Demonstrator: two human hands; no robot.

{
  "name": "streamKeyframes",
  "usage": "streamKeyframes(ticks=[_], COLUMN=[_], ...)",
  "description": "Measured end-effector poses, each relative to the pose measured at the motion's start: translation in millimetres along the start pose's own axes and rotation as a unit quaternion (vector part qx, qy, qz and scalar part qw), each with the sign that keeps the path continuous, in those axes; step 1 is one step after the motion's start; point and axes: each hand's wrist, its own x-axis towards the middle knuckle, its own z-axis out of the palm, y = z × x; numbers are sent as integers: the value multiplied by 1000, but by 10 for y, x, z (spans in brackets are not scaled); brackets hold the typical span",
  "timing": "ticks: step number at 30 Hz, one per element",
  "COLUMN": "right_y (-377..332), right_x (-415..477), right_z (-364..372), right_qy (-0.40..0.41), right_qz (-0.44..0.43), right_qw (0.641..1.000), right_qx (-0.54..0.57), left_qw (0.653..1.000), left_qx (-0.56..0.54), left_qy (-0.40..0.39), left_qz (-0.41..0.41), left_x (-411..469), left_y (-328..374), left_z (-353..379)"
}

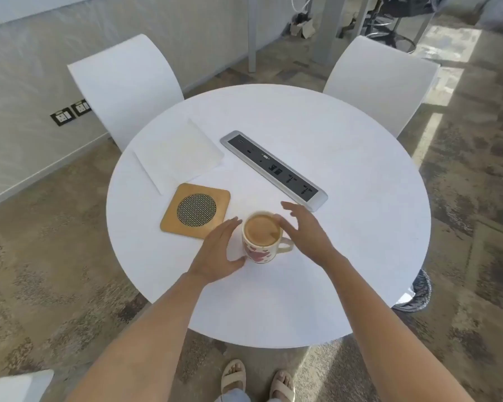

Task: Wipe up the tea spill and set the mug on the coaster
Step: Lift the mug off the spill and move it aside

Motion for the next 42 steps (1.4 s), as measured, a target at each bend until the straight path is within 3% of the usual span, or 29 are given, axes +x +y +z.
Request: streamKeyframes(ticks=[7,16,25,42], right_y=[-200,-241,-327,-462], right_x=[-39,-136,-73,645], right_z=[121,303,200,-1230], right_qy=[-124,-65,-36,62], right_qz=[-14,-1,11,2], right_qw=[987,994,994,991], right_qx=[-102,-85,-104,-122], left_qw=[980,964,974,966], left_qx=[-197,-258,-215,-256], left_qy=[-27,-17,-25,-23], left_qz=[-29,-60,-69,32], left_x=[84,112,223,1620], left_y=[260,368,438,1388], left_z=[76,109,-16,-127])
